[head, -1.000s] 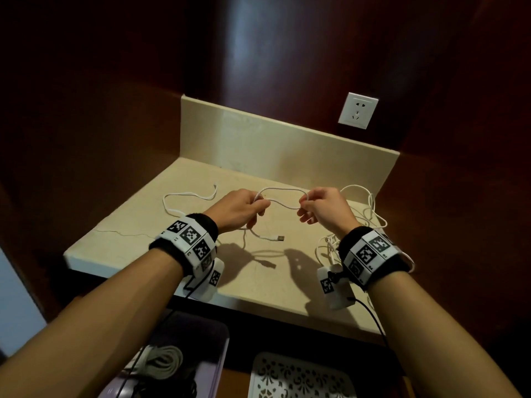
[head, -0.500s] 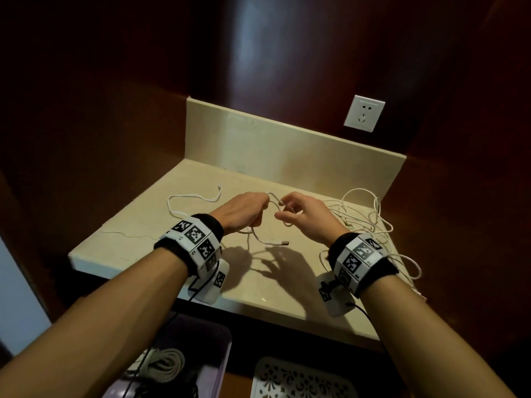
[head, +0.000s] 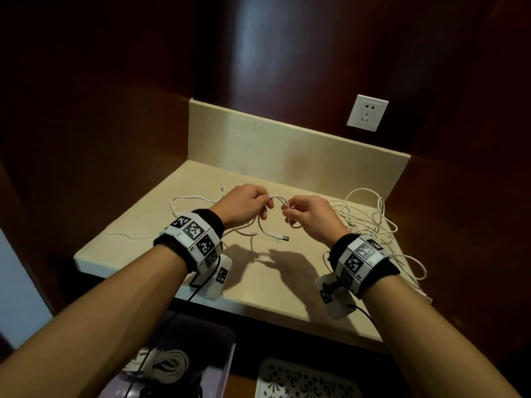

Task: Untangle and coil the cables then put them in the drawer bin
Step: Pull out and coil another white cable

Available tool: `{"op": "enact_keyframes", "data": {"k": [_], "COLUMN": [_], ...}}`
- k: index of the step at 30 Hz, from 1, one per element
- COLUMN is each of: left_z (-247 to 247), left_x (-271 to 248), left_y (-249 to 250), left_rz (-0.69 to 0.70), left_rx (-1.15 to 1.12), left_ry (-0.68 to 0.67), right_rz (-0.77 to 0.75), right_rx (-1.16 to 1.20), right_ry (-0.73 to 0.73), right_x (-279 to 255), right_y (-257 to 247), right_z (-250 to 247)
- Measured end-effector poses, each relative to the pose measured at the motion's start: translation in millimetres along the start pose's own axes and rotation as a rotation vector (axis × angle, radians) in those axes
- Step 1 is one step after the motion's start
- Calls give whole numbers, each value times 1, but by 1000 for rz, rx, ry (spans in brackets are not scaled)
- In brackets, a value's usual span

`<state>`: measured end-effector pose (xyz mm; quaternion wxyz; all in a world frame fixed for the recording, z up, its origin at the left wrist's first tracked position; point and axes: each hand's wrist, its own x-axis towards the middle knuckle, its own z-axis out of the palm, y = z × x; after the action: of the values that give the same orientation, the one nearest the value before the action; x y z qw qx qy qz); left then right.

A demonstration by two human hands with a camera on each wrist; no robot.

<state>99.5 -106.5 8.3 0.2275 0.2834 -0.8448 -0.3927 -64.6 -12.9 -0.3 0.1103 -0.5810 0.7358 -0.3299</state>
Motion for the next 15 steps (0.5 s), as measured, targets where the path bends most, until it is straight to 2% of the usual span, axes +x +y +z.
{"op": "enact_keyframes", "data": {"k": [8, 15], "left_z": [4, -3], "left_x": [-1, -2], "left_y": [-1, -2], "left_rz": [-27, -19], "left_rx": [-289, -379], "left_ry": [46, 34], "right_rz": [22, 8], "right_rx": [222, 501], "right_ry": [-161, -287], "right_x": [-2, -5], "right_y": [-12, -22], "right_z": [20, 22]}}
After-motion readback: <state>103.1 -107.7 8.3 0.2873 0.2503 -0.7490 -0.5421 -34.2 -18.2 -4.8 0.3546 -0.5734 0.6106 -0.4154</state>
